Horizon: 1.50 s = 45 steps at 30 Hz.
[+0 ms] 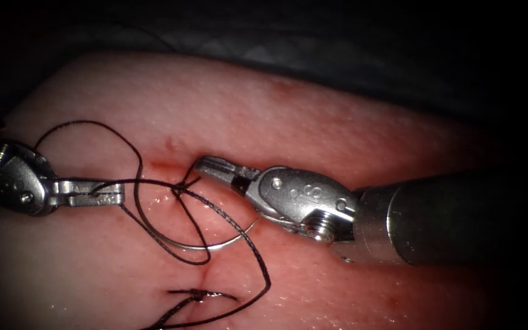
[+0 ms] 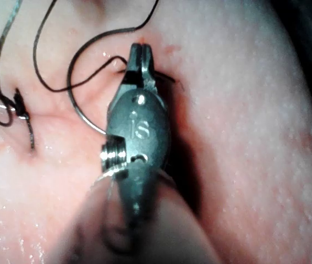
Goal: Wound Closure
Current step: Use the left hand to loop the suture once counter clockwise around the right hand
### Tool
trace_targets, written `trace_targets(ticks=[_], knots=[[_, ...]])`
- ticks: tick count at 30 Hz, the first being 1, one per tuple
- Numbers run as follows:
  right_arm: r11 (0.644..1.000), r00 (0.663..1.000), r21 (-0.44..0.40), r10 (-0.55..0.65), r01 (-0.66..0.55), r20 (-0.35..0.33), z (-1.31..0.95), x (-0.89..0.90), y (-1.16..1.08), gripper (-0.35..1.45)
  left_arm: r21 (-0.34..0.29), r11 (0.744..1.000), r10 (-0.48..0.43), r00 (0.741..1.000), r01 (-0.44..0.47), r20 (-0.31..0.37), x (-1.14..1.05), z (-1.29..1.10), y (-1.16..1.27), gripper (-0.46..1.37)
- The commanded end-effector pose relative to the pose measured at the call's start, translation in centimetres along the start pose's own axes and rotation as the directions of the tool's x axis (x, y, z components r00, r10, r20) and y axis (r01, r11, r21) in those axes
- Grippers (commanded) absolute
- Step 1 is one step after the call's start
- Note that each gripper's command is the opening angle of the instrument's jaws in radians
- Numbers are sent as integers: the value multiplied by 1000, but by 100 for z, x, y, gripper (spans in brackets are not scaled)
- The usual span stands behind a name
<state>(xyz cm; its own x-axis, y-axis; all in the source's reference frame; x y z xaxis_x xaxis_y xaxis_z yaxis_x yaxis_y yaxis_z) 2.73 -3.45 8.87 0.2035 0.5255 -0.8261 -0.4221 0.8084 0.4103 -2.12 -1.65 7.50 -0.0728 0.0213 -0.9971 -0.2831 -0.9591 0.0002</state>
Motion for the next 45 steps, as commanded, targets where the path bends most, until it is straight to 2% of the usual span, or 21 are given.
trace_targets(ticks=[1, 14, 23, 34, 37, 45], knots=[[1000, 1000, 3, -1, 1, -2, 2, -1, -1, -35, -13, 1000, -5, 1000, 5, -8, -2, 2, -3, -35], [1000, 1000, 25, -4, 5, -11, 8, -1, -7, -35, -39, 999, -31, 998, 29, -52, -24, 25, -30, -35], [997, 1000, 70, -16, 17, -18, 24, 2, -13, -35, -59, 997, -49, 995, 44, -90, -32, 49, -39, -35], [996, 999, 86, -25, 27, -26, 25, -2, -21, -35, -144, 989, -72, 974, 41, -214, -48, 78, -48, -35], [996, 998, 88, -23, 27, -53, 25, -1, -21, -35, -161, 986, -77, 968, 39, -238, -54, 84, -48, -35], [993, 980, 117, -4, 28, -198, 27, -1, -16, -35, -168, 985, -76, 947, 23, -313, -73, 92, -51, -35]])
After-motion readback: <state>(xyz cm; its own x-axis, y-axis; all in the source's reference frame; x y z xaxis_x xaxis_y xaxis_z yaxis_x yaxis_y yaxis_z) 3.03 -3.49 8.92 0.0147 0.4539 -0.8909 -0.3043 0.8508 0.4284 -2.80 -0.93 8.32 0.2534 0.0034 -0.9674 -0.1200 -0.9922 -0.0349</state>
